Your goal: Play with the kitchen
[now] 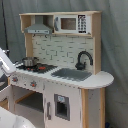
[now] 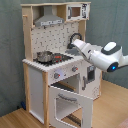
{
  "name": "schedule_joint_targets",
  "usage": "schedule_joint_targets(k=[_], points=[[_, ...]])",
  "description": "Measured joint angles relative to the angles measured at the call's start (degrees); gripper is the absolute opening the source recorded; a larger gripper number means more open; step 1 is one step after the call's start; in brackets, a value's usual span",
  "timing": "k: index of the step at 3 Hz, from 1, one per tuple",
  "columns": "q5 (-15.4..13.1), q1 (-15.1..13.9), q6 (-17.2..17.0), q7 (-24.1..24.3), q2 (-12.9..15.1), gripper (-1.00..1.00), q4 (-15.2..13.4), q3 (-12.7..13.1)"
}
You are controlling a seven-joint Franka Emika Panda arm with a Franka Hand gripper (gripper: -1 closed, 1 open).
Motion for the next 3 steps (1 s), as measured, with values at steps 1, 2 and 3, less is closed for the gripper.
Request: schedule_joint_targets(k=[1, 2, 3], points=[[0.0, 0.0, -4.8, -0.2, -0.1, 1.00, -0.1, 3.8], [0.0, 0.0, -10.0, -0.3, -0.1, 1.00, -1.0, 7.5], [0.1, 0.0, -14.1, 1.3, -0.1, 1.00, -3.1, 10.8]])
